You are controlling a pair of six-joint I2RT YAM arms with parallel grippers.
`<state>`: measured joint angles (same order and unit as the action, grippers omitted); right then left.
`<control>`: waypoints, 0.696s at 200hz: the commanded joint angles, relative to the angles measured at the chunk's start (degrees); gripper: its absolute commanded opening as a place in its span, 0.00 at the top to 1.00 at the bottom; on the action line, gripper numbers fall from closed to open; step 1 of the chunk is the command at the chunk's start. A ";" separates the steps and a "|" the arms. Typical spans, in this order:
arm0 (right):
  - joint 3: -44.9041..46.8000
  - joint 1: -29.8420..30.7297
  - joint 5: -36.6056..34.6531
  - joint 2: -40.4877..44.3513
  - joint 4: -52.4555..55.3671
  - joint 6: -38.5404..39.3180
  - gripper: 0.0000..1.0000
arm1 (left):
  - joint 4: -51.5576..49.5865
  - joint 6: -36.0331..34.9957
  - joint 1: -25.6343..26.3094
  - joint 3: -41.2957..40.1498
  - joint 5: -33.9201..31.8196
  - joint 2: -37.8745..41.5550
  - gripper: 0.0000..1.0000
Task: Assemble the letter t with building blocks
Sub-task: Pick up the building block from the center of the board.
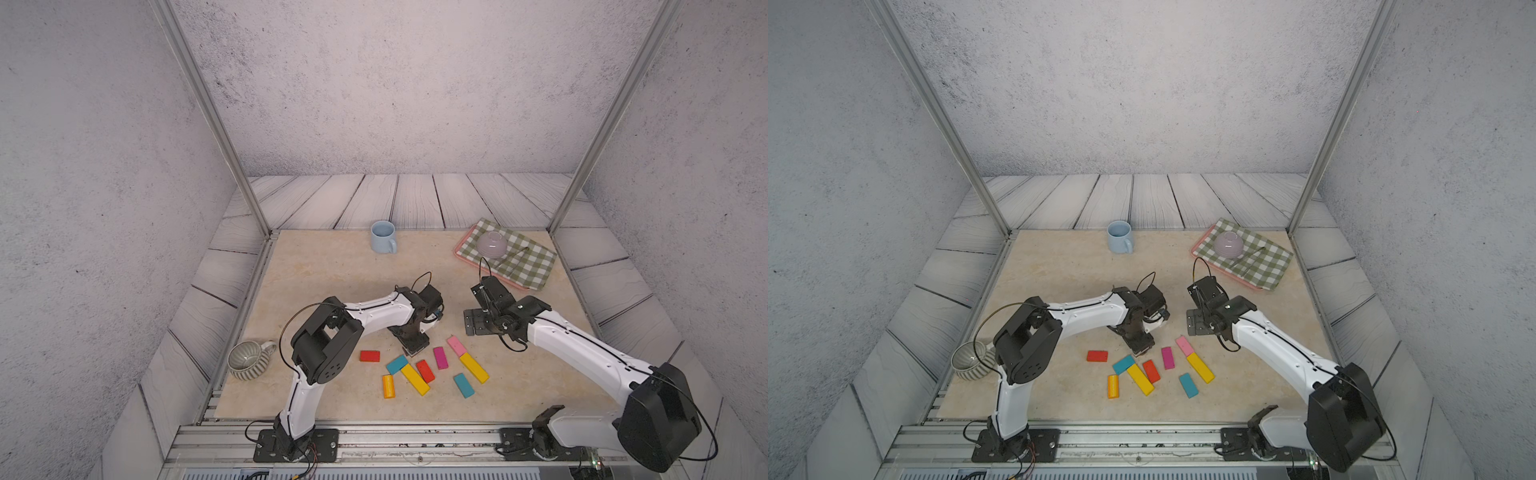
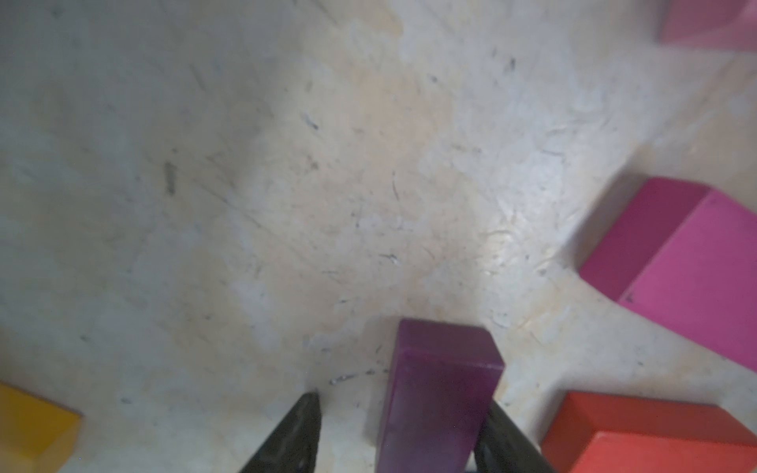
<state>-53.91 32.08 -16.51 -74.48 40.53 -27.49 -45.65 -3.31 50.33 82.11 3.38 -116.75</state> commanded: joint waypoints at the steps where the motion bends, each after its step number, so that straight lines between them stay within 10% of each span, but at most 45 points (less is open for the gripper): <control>1: -0.22 0.00 -0.70 0.21 1.56 -0.79 0.01 | -1.11 1.92 0.08 0.31 -0.37 -2.00 0.41; 93: -0.23 -0.04 -1.33 0.41 1.76 -1.17 0.01 | -1.46 12.67 -0.96 -1.78 -1.88 0.25 0.62; 139: -0.23 -0.06 -1.24 0.10 1.92 -1.24 0.01 | 0.22 25.20 -9.86 -4.67 -0.61 7.98 0.67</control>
<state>-53.91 32.08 -16.64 -74.48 41.41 -27.92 -45.17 12.62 46.48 80.09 2.39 -114.93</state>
